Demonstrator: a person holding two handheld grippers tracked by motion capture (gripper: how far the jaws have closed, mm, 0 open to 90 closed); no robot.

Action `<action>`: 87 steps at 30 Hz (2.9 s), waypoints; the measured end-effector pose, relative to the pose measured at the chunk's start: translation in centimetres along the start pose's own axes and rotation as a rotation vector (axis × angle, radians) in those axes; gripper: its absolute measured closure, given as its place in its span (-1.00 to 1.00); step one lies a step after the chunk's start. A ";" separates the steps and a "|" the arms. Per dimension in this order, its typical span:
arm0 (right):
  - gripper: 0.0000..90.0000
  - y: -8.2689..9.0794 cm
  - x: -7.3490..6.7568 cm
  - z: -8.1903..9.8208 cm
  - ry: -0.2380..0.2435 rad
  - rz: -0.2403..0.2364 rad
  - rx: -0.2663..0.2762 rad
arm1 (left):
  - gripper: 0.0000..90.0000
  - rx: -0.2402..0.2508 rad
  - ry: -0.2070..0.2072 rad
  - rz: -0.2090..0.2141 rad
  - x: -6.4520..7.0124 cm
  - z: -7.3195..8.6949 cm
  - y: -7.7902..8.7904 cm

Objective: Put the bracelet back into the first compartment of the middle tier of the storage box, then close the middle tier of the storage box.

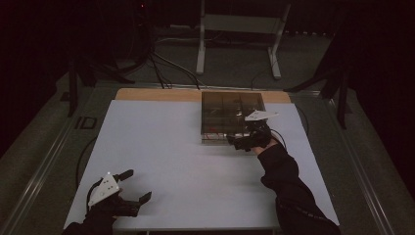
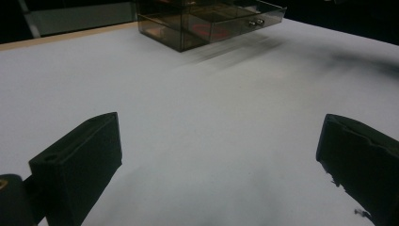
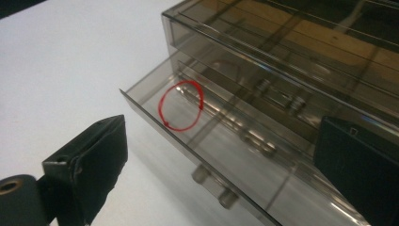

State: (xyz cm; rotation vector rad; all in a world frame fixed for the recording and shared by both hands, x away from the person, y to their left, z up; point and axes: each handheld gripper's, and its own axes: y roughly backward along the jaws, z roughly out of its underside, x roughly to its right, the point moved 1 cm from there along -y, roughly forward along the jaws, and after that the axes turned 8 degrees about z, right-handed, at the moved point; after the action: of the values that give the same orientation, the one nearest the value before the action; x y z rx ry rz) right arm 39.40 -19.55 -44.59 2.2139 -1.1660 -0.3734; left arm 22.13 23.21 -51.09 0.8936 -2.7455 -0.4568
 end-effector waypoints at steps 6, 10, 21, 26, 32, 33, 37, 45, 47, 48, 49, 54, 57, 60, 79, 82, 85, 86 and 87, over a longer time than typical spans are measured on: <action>-0.91 0.6 0.2 0.8 -0.002 0.056 0.008 | -0.95 -0.001 0.001 0.000 0.0 0.0 0.0; -0.91 0.9 0.1 1.2 -0.004 0.079 0.013 | -0.95 0.001 0.003 0.001 0.0 0.0 0.0; -0.90 1.5 -0.2 2.7 -0.027 0.109 0.026 | -0.95 -0.001 0.004 0.001 0.1 0.0 0.0; -0.90 1.5 -0.2 3.4 -0.037 0.112 0.017 | -0.95 0.001 0.005 0.001 0.1 0.0 -0.1; -0.90 1.4 -0.2 4.0 -0.043 0.130 0.015 | -0.95 0.000 0.005 0.002 0.0 0.0 -0.1; -0.90 1.4 -0.2 4.1 -0.044 0.135 0.016 | -0.95 0.000 0.005 0.002 0.0 0.0 -0.1; -0.90 1.4 -0.4 4.5 -0.046 0.144 0.012 | -0.95 0.000 0.005 0.002 0.0 0.0 0.0; -0.90 1.2 -1.0 5.6 -0.044 0.153 -0.013 | -0.95 0.001 0.007 0.002 0.0 0.0 -0.1; -0.90 1.1 -1.1 5.8 -0.046 0.151 -0.018 | -0.95 0.001 0.008 0.002 0.0 0.0 -0.1; -0.90 1.0 -1.1 5.9 -0.046 0.154 -0.018 | -0.95 0.001 0.006 0.002 0.0 0.0 0.0; -0.90 1.0 -1.2 6.0 -0.045 0.154 -0.022 | -0.95 0.001 0.006 0.002 0.0 0.0 0.0; -0.90 0.6 -1.4 6.5 -0.048 0.142 -0.041 | -0.95 0.002 0.006 0.003 0.0 0.0 -0.1; -0.90 0.6 -1.6 6.5 -0.042 0.143 -0.053 | -0.95 0.001 0.006 0.003 0.0 0.0 0.0; -0.90 0.6 -1.7 6.6 -0.047 0.140 -0.049 | -0.95 0.000 0.003 0.004 0.0 0.0 0.0; -0.90 0.7 -1.7 6.7 -0.044 0.150 -0.067 | -0.95 0.000 0.003 0.009 0.0 0.0 -0.1; -0.90 0.7 -1.7 6.7 -0.045 0.149 -0.071 | -0.95 0.000 0.003 0.008 0.0 0.0 -0.1; -0.78 0.7 -1.8 6.7 -0.037 0.148 -0.082 | -0.95 -0.001 0.001 0.009 0.0 0.0 -0.1; -0.68 0.8 -1.8 6.7 -0.039 0.151 -0.079 | -0.95 -0.001 0.001 0.009 0.0 0.0 -0.1; -0.63 0.8 -1.8 6.7 -0.042 0.160 -0.072 | -0.95 0.000 0.002 0.009 0.0 0.0 -0.1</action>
State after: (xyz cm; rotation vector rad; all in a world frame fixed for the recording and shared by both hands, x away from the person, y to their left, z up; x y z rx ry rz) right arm 34.49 -20.95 -49.29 2.0439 -1.3210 -0.3913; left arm 22.15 23.14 -51.08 0.8813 -2.7463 -0.4545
